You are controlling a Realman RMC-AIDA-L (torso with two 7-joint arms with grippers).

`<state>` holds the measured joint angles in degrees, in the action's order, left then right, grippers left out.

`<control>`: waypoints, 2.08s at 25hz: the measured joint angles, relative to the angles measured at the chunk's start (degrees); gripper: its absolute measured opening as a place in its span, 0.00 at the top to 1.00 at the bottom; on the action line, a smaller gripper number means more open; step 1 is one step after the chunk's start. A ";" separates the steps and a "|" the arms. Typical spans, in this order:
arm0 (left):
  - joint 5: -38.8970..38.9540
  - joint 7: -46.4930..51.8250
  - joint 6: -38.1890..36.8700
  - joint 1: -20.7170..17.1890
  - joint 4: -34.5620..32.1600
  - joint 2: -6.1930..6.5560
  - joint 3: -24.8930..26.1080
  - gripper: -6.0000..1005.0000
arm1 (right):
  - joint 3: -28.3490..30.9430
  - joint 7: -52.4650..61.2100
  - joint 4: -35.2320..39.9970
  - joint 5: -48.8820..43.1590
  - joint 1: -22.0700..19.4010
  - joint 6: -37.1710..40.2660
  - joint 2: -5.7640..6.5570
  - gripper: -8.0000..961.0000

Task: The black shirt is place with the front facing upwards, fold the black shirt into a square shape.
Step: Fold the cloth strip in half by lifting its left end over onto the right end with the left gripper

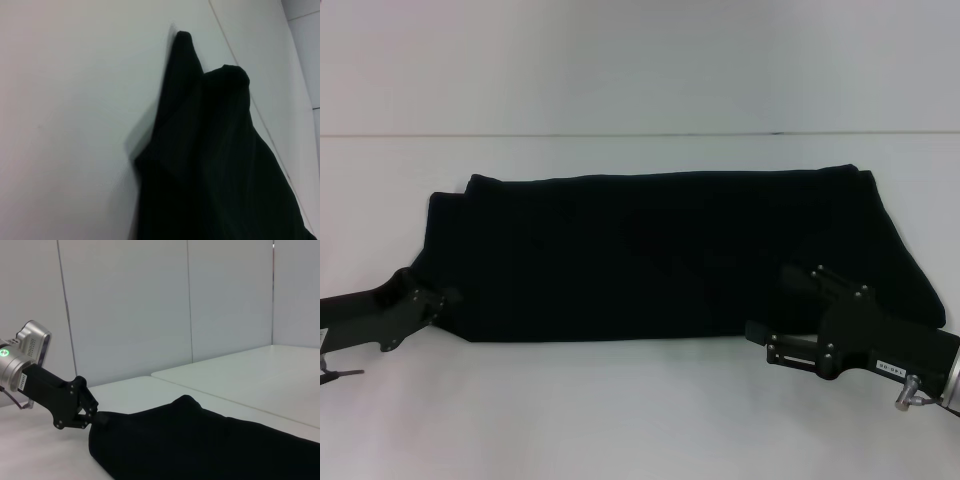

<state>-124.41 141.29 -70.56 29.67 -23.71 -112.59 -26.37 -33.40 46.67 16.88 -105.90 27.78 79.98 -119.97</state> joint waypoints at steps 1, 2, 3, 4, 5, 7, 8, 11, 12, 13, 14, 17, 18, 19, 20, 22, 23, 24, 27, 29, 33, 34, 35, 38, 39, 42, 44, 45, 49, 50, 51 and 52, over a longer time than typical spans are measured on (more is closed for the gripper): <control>0.01 -0.14 0.00 0.06 0.03 -0.02 0.00 0.99 | 0.00 0.00 0.02 0.00 0.03 0.00 0.00 0.02; 0.01 -0.23 -0.01 0.07 0.05 -0.04 0.01 0.99 | 0.00 0.00 0.03 0.00 0.05 0.01 0.00 0.02; 0.03 -0.40 -0.02 0.09 0.07 -0.09 0.08 0.99 | 0.13 0.00 0.06 0.00 0.06 0.13 0.00 0.02; 0.06 -0.50 -0.03 0.11 0.07 -0.12 0.14 0.99 | 0.29 0.00 0.07 0.02 0.05 0.24 0.00 0.02; 0.14 -0.66 -0.04 0.17 0.07 -0.20 0.24 0.99 | 0.42 0.00 0.08 0.02 0.01 0.28 0.00 0.02; 0.19 -0.83 -0.05 0.27 0.07 -0.29 0.32 0.99 | 0.68 0.00 0.11 0.04 -0.04 0.40 0.00 0.02; 0.21 -0.85 -0.05 0.29 0.06 -0.31 0.37 0.99 | 0.76 0.00 0.13 0.04 -0.05 0.40 0.01 0.02; 0.45 -0.92 0.00 0.31 -0.18 -0.34 0.58 0.99 | 1.32 0.01 0.15 0.07 -0.09 0.22 0.07 0.02; 0.61 -0.97 0.02 0.26 -0.20 -0.34 0.58 0.99 | 1.60 0.01 0.15 0.08 -0.13 0.20 0.07 0.02; 0.80 -1.04 0.05 0.17 -0.22 -0.28 0.58 0.99 | 1.77 0.01 0.15 0.08 -0.17 0.21 0.08 0.02; 1.04 -1.10 0.11 0.06 -0.22 -0.15 0.58 0.99 | 2.08 0.01 0.18 0.08 -0.21 0.26 0.09 0.02; 1.56 -1.17 0.34 -0.06 -0.26 0.39 0.67 0.99 | 2.90 0.02 0.31 0.09 -0.26 0.40 0.09 0.02; 1.62 -1.18 0.37 -0.11 -0.29 0.61 0.87 0.99 | 3.17 0.02 0.33 0.09 -0.27 0.41 0.09 0.02; 1.66 -1.18 0.39 -0.16 -0.32 0.90 1.11 0.99 | 3.39 0.02 0.34 0.09 -0.28 0.42 0.09 0.02; 1.66 -1.19 0.40 -0.19 -0.34 1.20 1.41 0.99 | 3.58 0.02 0.35 0.09 -0.31 0.43 0.09 0.02; 1.51 -1.20 0.44 -0.35 -0.35 1.70 2.28 0.99 | 3.78 0.02 0.36 0.09 -0.36 0.43 0.09 0.02; 1.43 -1.20 0.45 -0.48 -0.35 1.94 2.74 0.99 | 3.89 0.02 0.39 0.09 -0.38 0.43 0.09 0.02; 1.35 -1.19 0.44 -0.60 -0.37 2.16 3.17 0.99 | 4.01 0.02 0.41 0.09 -0.37 0.44 0.09 0.02; 1.28 -1.19 0.18 -0.95 -0.45 2.58 3.91 0.99 | 4.40 0.01 0.43 0.08 -0.37 0.44 0.09 0.02; 1.26 -1.18 0.45 -1.26 -0.87 3.04 4.11 0.99 | 4.71 0.01 0.44 0.08 -0.42 0.44 0.09 0.02; 1.23 -0.77 1.33 -1.77 -2.02 4.33 5.44 0.99 | 5.13 0.00 0.44 0.08 -0.53 0.44 0.09 0.01; 1.23 -0.75 1.39 -1.84 -2.13 4.57 6.03 0.99 | 5.20 0.00 0.44 0.08 -0.58 0.44 0.09 0.01; 1.22 -0.74 1.42 -1.90 -2.27 4.78 6.70 0.99 | 5.24 0.00 0.44 0.08 -0.59 0.42 0.09 0.01; 1.20 -0.67 1.18 -1.88 -2.61 4.90 7.34 0.99 | 5.28 0.00 0.32 0.08 -0.70 0.17 0.14 0.02; 1.20 -0.64 0.92 -1.76 -2.63 4.91 7.35 0.99 | 5.28 0.00 0.25 0.08 -0.75 0.11 0.14 0.02; 1.67 -0.60 -0.40 -1.18 -2.51 5.00 7.44 0.99 | 5.59 0.00 0.19 0.08 -1.06 0.00 0.16 0.01; 2.39 -0.59 -1.66 -0.74 -2.30 5.01 7.62 0.99 | 6.01 0.00 0.15 0.08 -1.31 -0.16 0.17 0.01; 3.05 -0.59 -2.52 -0.44 -2.24 4.95 7.77 0.99 | 6.26 0.00 0.13 0.08 -1.45 -0.22 0.17 0.01; 6.63 -0.87 -6.94 1.81 -2.17 4.05 7.91 0.99 | 7.24 0.00 0.08 0.08 -2.18 -0.26 0.18 0.01; 7.04 -0.95 -7.63 2.72 -2.19 3.70 7.85 0.99 | 7.58 0.00 0.08 0.08 -2.42 -0.28 0.18 0.01; 7.46 -1.11 -8.44 3.98 -2.20 3.20 7.76 0.99 | 7.84 0.00 0.08 0.08 -2.64 -0.30 0.18 0.01; 7.61 -1.31 -8.84 5.16 -2.20 2.72 7.69 0.99 | 8.04 0.01 0.08 0.08 -2.85 -0.35 0.18 0.01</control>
<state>-116.80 139.98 -79.40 34.83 -25.91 -109.87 -18.67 -25.36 46.68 16.96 -105.82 24.93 79.64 -119.79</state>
